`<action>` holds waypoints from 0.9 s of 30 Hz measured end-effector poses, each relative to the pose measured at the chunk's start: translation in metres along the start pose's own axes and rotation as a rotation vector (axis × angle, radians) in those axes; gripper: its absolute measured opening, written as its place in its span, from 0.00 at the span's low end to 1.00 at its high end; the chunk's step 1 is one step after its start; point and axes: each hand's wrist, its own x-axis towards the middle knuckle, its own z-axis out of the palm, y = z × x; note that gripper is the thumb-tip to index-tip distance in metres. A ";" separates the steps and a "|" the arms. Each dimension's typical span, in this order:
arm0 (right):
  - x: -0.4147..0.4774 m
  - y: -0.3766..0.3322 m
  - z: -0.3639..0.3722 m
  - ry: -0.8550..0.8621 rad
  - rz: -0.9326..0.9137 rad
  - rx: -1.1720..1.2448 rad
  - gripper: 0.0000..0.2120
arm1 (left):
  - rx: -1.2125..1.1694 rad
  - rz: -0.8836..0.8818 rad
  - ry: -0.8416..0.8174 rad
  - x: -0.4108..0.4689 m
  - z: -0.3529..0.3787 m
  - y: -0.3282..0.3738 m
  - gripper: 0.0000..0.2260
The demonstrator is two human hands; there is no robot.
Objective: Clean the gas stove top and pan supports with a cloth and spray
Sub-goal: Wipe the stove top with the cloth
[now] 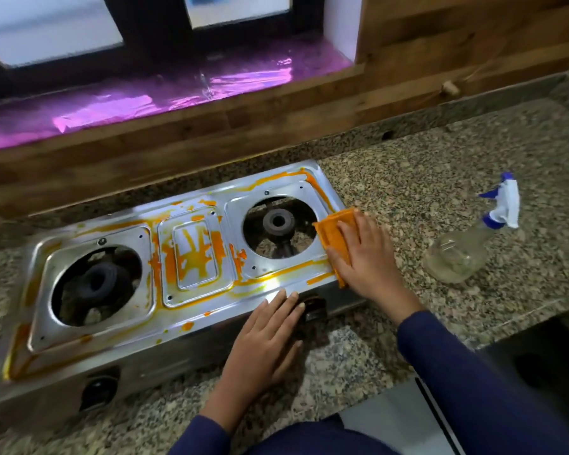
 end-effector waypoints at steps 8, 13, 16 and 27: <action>-0.011 -0.019 0.010 -0.169 -0.080 -0.091 0.31 | -0.017 0.019 0.021 -0.035 -0.007 -0.024 0.25; -0.031 -0.099 0.029 -0.246 -0.270 0.002 0.40 | -0.045 0.030 0.090 -0.050 -0.008 -0.038 0.23; -0.024 -0.147 0.038 -0.290 -0.324 0.019 0.41 | -0.063 0.048 0.138 -0.059 -0.006 -0.047 0.23; -0.022 -0.076 0.022 -0.227 -0.284 0.044 0.31 | -0.071 0.055 0.202 -0.061 -0.007 -0.051 0.25</action>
